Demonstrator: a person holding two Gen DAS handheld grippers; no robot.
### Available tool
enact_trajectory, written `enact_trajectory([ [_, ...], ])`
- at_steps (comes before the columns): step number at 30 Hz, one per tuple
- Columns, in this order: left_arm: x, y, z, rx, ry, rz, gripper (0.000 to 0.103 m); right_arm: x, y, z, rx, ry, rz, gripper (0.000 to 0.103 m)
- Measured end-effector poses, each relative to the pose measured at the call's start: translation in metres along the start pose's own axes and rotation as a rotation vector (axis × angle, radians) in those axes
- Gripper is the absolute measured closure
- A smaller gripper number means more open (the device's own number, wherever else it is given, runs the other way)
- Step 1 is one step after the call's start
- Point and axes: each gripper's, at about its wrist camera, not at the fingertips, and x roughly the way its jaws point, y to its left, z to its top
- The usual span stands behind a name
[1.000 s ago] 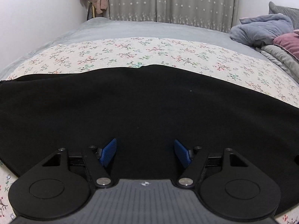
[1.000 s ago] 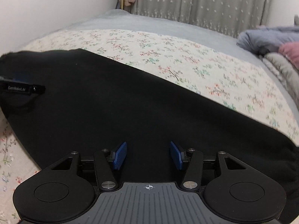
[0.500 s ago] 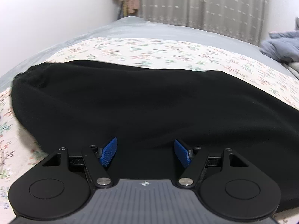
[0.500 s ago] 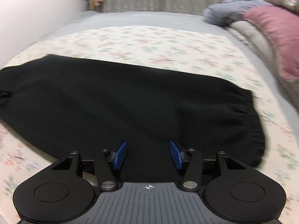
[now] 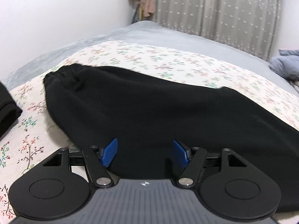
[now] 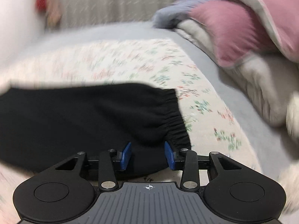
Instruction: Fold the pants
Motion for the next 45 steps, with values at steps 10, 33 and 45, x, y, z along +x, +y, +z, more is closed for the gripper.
enact_trajectory([
  [10, -0.008, -0.044, -0.013, 0.104, 0.025, -0.061, 0.023, -0.010, -0.055, -0.005, 0.339, 0.011, 0.067, 0.049],
  [33, 0.023, -0.076, -0.009, 0.130, 0.117, -0.064, 0.020, 0.034, -0.052, -0.031, 0.712, -0.079, 0.229, 0.043],
  [45, 0.020, -0.079, -0.008, 0.118, 0.130, -0.101, 0.020, 0.038, -0.047, -0.041, 0.843, -0.170, 0.201, 0.079],
])
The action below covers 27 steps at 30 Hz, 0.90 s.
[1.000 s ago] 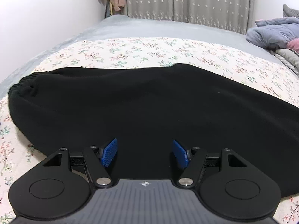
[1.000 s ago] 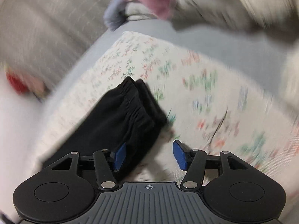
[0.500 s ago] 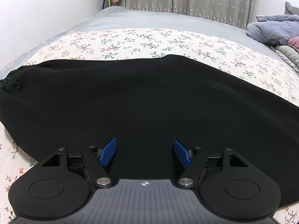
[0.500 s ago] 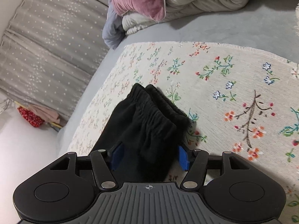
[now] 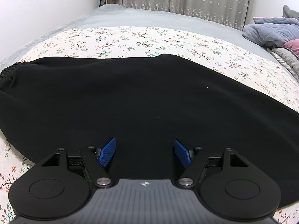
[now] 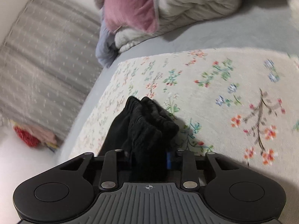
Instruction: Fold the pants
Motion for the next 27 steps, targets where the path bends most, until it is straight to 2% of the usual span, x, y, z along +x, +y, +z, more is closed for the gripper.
enact_trajectory([
  [4, -0.002, -0.001, 0.001, -0.015, 0.006, -0.022, 0.020, -0.009, 0.018, -0.007, -0.080, -0.067, -0.013, 0.085],
  [7, -0.003, -0.002, 0.003, -0.021, 0.007, -0.049, 0.020, -0.016, 0.049, -0.017, -0.228, -0.150, -0.026, 0.086],
  [10, -0.009, -0.002, 0.006, -0.046, -0.004, -0.107, 0.020, -0.017, 0.089, -0.036, -0.465, -0.239, -0.073, 0.087],
  [13, -0.018, 0.001, 0.010, -0.103, -0.021, -0.255, 0.019, -0.018, 0.137, -0.077, -0.778, -0.308, -0.052, 0.087],
  [15, -0.020, 0.002, 0.011, -0.148, -0.020, -0.380, 0.017, -0.020, 0.170, -0.129, -1.083, -0.326, 0.001, 0.087],
  [17, -0.018, 0.003, 0.010, -0.210, 0.003, -0.502, 0.015, -0.015, 0.187, -0.182, -1.338, -0.304, 0.039, 0.087],
  [19, -0.012, 0.004, 0.008, -0.273, 0.040, -0.591, 0.012, -0.005, 0.191, -0.235, -1.561, -0.219, 0.078, 0.087],
  [21, -0.005, 0.001, 0.005, -0.308, 0.082, -0.650, 0.011, 0.006, 0.183, -0.286, -1.803, -0.130, 0.082, 0.088],
  [22, -0.001, -0.002, 0.003, -0.318, 0.098, -0.666, 0.011, 0.010, 0.177, -0.302, -1.877, -0.094, 0.082, 0.088],
  [24, 0.004, -0.006, 0.002, -0.328, 0.117, -0.687, 0.011, 0.014, 0.167, -0.323, -1.957, -0.046, 0.070, 0.087],
  [27, 0.008, -0.013, 0.003, -0.337, 0.142, -0.717, 0.011, 0.011, 0.167, -0.320, -1.951, -0.041, 0.065, 0.083],
])
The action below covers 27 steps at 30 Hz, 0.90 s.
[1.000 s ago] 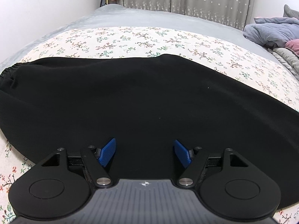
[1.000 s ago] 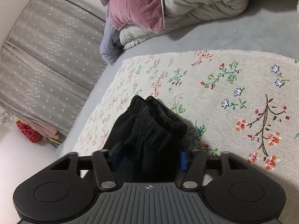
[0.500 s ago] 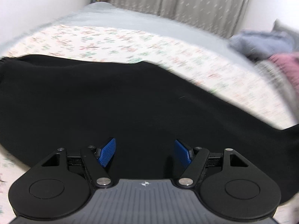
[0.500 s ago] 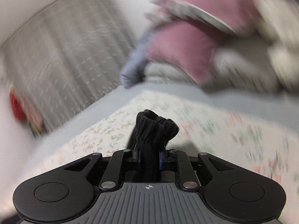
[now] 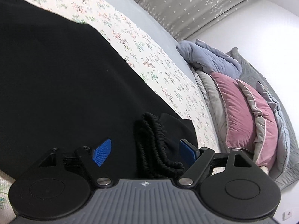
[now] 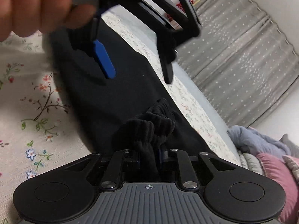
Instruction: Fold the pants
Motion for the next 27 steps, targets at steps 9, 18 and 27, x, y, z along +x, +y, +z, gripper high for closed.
enact_trajectory([
  [9, 0.022, -0.012, -0.001, -0.048, 0.076, -0.043, 0.010, -0.005, -0.051, -0.008, 0.158, 0.013, 0.128, 0.045],
  [18, 0.031, -0.012, -0.009, -0.173, 0.182, -0.123, 0.003, -0.005, -0.051, 0.010, 0.254, -0.029, 0.098, 0.095],
  [27, 0.034, -0.025, 0.011, 0.002, 0.064, -0.031, 0.065, -0.012, -0.034, 0.024, 0.261, -0.098, 0.027, 0.094],
])
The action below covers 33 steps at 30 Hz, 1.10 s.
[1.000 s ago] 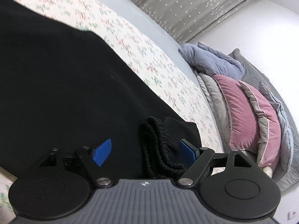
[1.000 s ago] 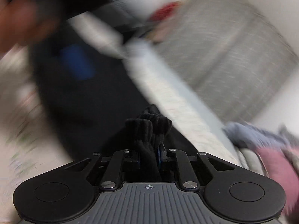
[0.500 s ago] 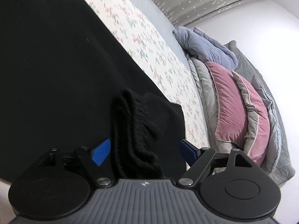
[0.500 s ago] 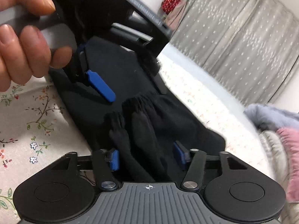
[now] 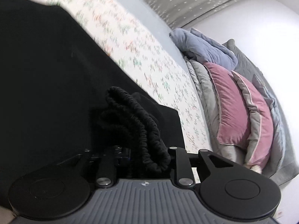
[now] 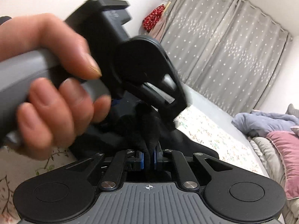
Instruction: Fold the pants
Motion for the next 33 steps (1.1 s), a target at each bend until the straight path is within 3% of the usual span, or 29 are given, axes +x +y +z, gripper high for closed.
enact_trajectory([
  [3, -0.010, 0.000, 0.008, 0.044, -0.035, 0.034, 0.066, 0.004, 0.002, -0.004, -0.023, 0.019, -0.013, 0.080],
  [4, -0.014, 0.001, 0.013, 0.049, -0.050, 0.039, 0.066, 0.004, 0.005, -0.007, -0.043, 0.031, -0.025, 0.071],
  [6, -0.023, 0.005, 0.024, 0.055, -0.076, 0.039, 0.066, 0.006, 0.009, -0.012, -0.083, 0.056, -0.056, 0.067],
  [8, -0.034, 0.008, 0.034, 0.070, -0.092, 0.041, 0.066, 0.011, 0.003, -0.012, -0.079, 0.071, -0.081, 0.076],
  [10, -0.041, 0.010, 0.044, 0.094, -0.084, 0.051, 0.066, 0.016, 0.001, -0.007, -0.007, 0.082, -0.063, 0.095],
  [17, -0.080, 0.031, 0.089, 0.188, -0.163, 0.115, 0.066, 0.012, 0.048, 0.046, 0.035, -0.030, -0.087, 0.096],
  [23, -0.143, 0.080, 0.116, 0.257, -0.326, 0.198, 0.066, 0.036, 0.109, 0.114, 0.090, -0.090, -0.011, 0.096],
  [29, -0.194, 0.151, 0.124, 0.183, -0.438, 0.271, 0.066, 0.059, 0.178, 0.169, 0.059, -0.116, 0.098, 0.096],
  [33, -0.209, 0.183, 0.120, 0.146, -0.411, 0.397, 0.065, 0.092, 0.201, 0.179, 0.015, -0.093, 0.178, 0.096],
])
